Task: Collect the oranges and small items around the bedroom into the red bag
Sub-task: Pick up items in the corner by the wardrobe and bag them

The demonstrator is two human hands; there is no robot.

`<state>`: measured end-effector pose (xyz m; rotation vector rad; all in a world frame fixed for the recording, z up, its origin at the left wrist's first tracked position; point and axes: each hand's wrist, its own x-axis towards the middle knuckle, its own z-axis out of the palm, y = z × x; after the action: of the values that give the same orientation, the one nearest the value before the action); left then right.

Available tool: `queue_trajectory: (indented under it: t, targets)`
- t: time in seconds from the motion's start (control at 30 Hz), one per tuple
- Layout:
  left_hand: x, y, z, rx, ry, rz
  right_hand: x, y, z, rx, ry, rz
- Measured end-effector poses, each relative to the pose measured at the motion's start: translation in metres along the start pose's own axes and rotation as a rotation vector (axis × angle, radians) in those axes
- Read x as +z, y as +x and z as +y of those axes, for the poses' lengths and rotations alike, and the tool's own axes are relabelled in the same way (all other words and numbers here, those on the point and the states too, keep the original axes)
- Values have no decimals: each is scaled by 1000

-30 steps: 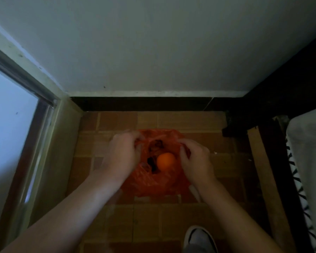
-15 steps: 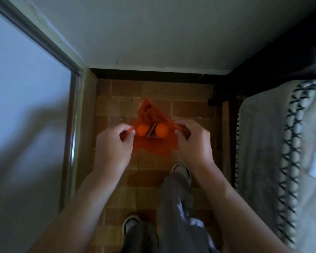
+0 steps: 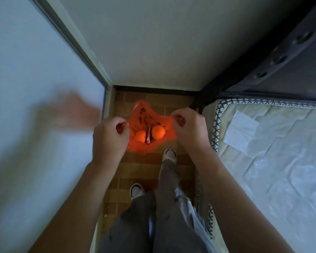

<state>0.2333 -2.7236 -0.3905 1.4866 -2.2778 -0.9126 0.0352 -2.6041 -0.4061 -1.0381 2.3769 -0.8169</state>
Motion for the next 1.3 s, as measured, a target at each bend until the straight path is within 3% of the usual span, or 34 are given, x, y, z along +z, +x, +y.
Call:
queue_trajectory:
  t: [0.3, 0.57, 0.8, 1.03, 1.3]
  targets:
    - [-167, -51, 93, 142, 122, 178, -149, -68, -139, -60, 83, 241]
    - [-277, -58, 175, 317, 29, 351, -246, -91, -242, -208, 84, 391]
    - [-340, -53, 199, 363, -71, 444, -298, -76, -298, -360, 69, 440]
    - [-359, -41, 190, 293, -89, 590, -291, -32, -340, -521, 41, 260]
    - [-389, -26, 181, -31, -26, 763, -261, 45, -405, -714, 52, -36]
